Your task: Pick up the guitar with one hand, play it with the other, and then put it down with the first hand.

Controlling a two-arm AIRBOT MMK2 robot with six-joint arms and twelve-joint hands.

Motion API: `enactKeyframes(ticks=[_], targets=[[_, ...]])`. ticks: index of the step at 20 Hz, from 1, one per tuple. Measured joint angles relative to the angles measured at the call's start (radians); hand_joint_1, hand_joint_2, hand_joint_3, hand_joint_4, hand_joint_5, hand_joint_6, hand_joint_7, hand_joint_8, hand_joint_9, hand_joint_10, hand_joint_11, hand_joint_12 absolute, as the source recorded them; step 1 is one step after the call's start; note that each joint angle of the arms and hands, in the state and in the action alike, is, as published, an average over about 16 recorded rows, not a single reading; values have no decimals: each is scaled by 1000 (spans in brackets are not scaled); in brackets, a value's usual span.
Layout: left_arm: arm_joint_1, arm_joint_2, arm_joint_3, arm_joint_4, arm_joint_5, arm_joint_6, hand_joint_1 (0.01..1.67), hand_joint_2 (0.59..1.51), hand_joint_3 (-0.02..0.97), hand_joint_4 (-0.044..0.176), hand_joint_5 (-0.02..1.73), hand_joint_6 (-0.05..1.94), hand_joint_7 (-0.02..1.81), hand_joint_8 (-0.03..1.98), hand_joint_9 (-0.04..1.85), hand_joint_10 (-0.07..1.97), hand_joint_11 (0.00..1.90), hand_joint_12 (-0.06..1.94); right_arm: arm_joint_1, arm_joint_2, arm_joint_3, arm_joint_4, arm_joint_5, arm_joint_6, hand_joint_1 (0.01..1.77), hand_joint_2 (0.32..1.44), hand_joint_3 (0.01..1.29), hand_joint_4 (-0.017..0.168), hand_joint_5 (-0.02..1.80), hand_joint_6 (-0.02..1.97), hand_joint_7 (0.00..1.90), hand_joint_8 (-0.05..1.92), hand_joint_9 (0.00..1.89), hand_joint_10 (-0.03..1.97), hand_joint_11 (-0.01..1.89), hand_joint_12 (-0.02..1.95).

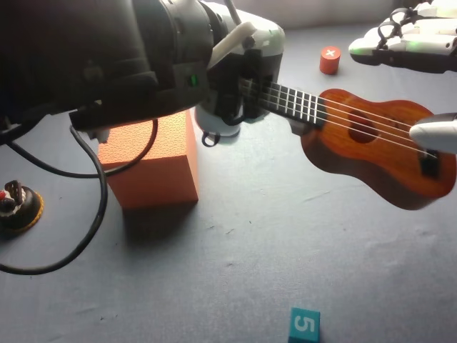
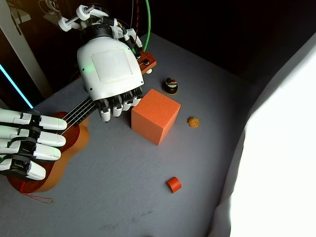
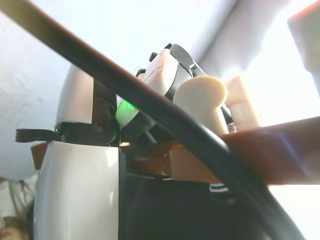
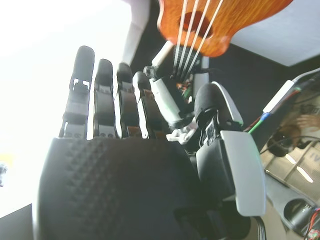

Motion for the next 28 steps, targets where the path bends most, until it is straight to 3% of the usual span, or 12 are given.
enactKeyframes(ticks=[11, 23, 28], targets=[[-6, 8, -12, -5, 1, 4, 1457, 1086, -17, 4, 1260, 1887, 1325, 1960, 1391, 1908, 1412, 1902, -41, -13, -19, -114, -31, 52, 255, 1345, 17, 0, 150, 26, 192, 15, 65, 374, 21, 993], [-5, 8, -14, -9, 4, 13, 1455, 1086, -16, 4, 1250, 1859, 1300, 1961, 1381, 1908, 1407, 1903, -87, -11, -37, -151, -4, 53, 232, 1350, 17, -7, 185, 10, 174, 14, 51, 361, 22, 995], [-4, 8, -15, -11, 5, 18, 1454, 1085, -15, 4, 1244, 1842, 1291, 1961, 1381, 1908, 1403, 1903, -98, -4, -45, -160, 13, 52, 229, 1352, 16, -9, 179, 130, 177, 14, 38, 374, 21, 995]])
